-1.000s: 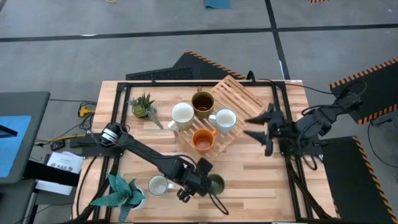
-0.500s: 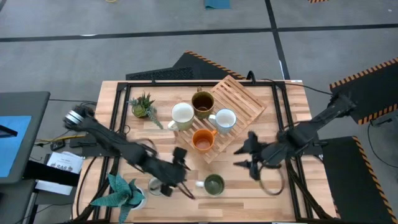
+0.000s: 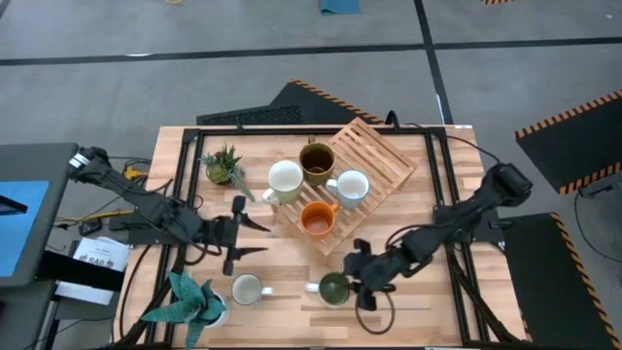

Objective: Place coffee mugs
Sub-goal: Put the dark green mug on the shelf

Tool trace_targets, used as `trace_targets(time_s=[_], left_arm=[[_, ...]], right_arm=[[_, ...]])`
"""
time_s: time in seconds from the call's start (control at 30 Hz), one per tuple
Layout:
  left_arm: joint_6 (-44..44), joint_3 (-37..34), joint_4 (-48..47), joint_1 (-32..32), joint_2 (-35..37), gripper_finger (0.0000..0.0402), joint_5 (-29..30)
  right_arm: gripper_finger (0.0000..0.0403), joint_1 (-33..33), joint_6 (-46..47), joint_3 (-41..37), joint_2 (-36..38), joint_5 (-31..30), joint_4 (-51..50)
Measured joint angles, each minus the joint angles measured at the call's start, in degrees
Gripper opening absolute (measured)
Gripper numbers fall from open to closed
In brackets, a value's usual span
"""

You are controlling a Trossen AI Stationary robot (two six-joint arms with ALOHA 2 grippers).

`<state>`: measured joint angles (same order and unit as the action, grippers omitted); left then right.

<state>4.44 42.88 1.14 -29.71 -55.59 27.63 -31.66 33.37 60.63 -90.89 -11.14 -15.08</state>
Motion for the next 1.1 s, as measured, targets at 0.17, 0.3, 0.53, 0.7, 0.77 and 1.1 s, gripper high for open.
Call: trace_targets(time_s=[0.17,0.3,0.53,0.7,0.77,1.1], left_arm=[[0.47,-0.71,-0.63,0.02,0.6,0.019,1.73],[0.43,-0.68,-0.75,0.02,-0.75,0.019,1.61],[3.23,-0.71,-0.04,0.13,-2.17,0.019,2.34],[3.33,-0.71,-0.27,0.15,-2.17,0.019,3.09],[3.21,-0.71,-0.35,0.15,-2.17,0.019,2.63],[2.32,-0.68,-1.8,0.15,-2.17,0.019,2.61]], right_arm=[[0.0062,1.53,-3.26,6.82,-7.11,8.31,-2.24],[0.0022,1.86,-5.36,15.12,-13.23,10.83,-11.25],[0.0016,2.36,-4.94,27.3,-22.14,11.07,-31.27],[0.0017,2.3,-2.93,31.53,-24.81,11.09,-44.69],[0.0022,2.3,-0.97,31.31,-24.66,11.09,-49.12],[0.0017,0.93,5.23,29.98,-24.11,9.54,-67.4]])
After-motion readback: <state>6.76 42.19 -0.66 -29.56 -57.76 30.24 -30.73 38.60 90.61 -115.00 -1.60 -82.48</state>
